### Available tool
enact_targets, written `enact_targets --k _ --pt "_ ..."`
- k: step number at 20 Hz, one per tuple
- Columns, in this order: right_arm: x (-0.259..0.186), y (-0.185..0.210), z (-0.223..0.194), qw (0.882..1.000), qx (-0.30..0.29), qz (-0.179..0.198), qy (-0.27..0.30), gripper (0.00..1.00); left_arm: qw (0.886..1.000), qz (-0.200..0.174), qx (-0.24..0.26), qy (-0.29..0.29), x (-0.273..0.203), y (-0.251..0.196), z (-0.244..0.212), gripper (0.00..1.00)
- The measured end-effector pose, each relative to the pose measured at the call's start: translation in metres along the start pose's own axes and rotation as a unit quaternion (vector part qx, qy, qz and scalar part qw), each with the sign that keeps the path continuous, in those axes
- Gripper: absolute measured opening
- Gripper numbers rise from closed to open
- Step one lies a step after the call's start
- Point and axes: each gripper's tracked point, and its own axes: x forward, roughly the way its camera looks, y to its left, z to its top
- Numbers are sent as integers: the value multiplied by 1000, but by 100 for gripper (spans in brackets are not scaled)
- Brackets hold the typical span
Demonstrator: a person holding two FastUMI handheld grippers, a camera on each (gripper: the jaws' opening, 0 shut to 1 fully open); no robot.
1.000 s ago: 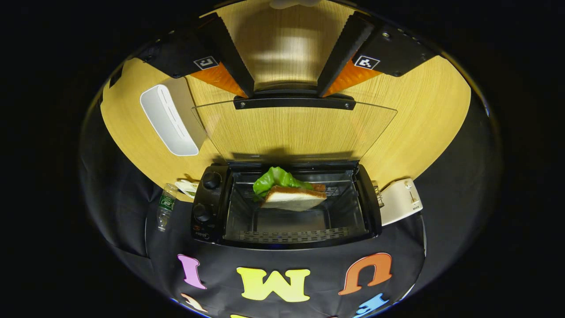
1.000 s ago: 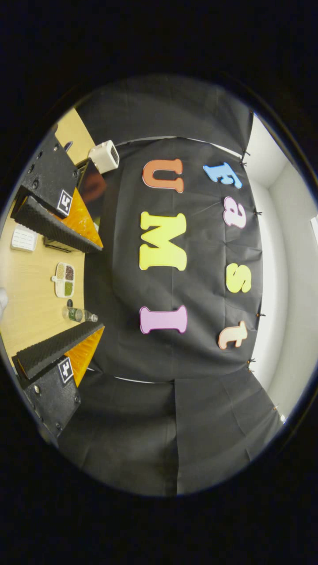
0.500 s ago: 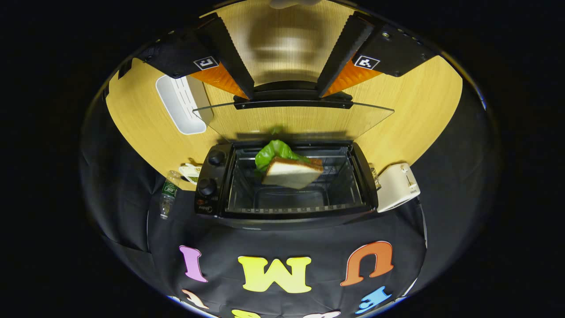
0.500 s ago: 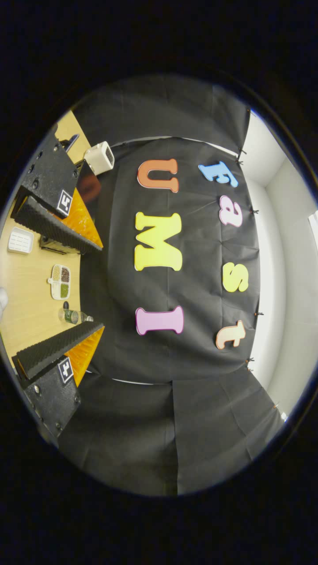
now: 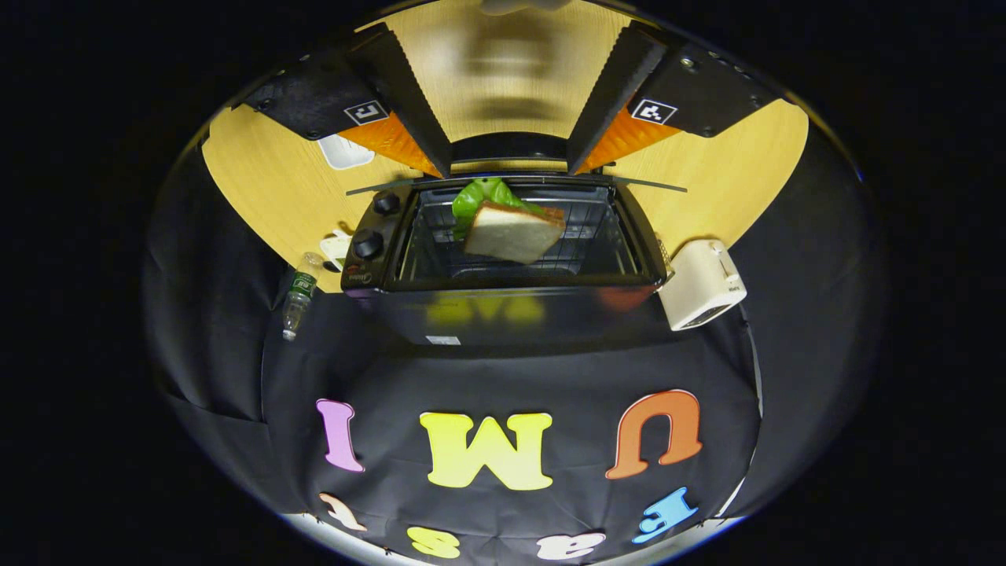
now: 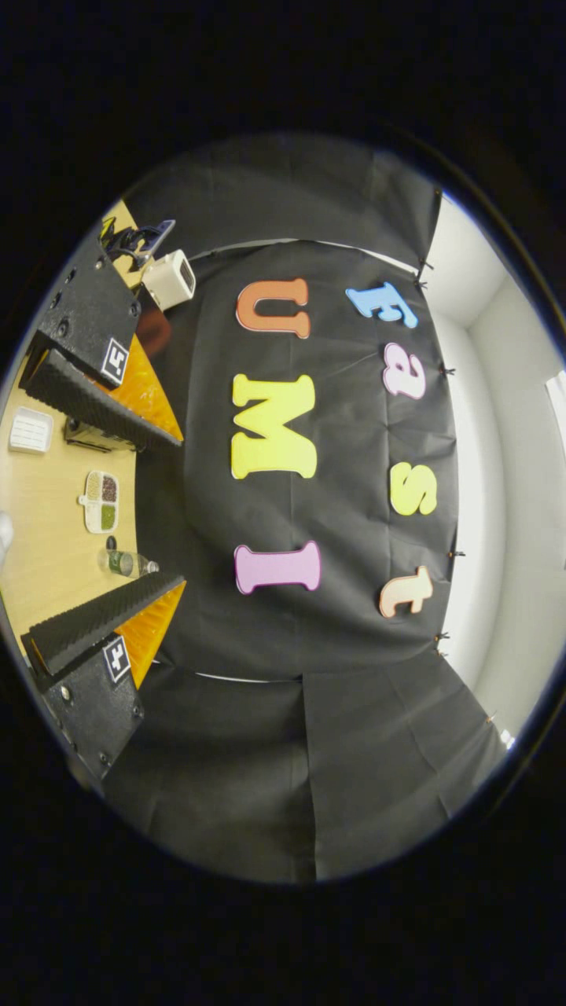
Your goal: Open the electric oven with the left hand, put the food in, and close the electric oven.
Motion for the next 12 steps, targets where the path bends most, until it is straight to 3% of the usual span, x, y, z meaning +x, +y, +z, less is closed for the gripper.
enact_targets --k 2,3,4,12 --pt "2 0 0 1000 4 -1 1 95 1000 0 1 -6 7 2 10 96" --pt "3 0 0 1000 5 -2 1 95 1000 1 2 -13 10 2 18 90" --pt "4 -2 1 1000 5 -4 0 95 1000 1 2 -20 15 4 26 98" --pt "7 -3 2 1000 10 -5 2 95 999 7 3 -49 52 8 62 98"
